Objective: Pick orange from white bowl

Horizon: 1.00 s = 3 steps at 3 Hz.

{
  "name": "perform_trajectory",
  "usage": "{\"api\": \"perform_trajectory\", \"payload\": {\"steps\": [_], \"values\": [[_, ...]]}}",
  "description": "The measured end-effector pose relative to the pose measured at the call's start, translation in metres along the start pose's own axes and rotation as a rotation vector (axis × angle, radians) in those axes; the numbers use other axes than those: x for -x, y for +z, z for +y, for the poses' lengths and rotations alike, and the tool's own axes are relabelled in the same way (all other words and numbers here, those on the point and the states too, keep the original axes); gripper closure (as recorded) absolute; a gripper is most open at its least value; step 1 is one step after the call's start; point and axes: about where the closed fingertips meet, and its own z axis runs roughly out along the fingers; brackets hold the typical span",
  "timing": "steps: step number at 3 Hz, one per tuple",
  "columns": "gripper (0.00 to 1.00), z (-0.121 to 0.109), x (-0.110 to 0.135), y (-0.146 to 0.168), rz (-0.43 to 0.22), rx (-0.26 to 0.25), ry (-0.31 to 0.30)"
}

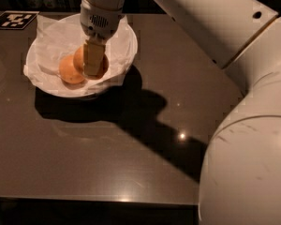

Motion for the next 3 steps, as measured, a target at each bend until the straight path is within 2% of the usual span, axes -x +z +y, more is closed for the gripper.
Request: {"api": "perform_trajectory", "payload": {"steps": [2,3], "values": [[1.00,0.020,0.011,-0.029,-0.055,-0.019,-0.073],[1.00,0.038,0.005,-0.041,-0.087,-0.012,-0.082]]}}
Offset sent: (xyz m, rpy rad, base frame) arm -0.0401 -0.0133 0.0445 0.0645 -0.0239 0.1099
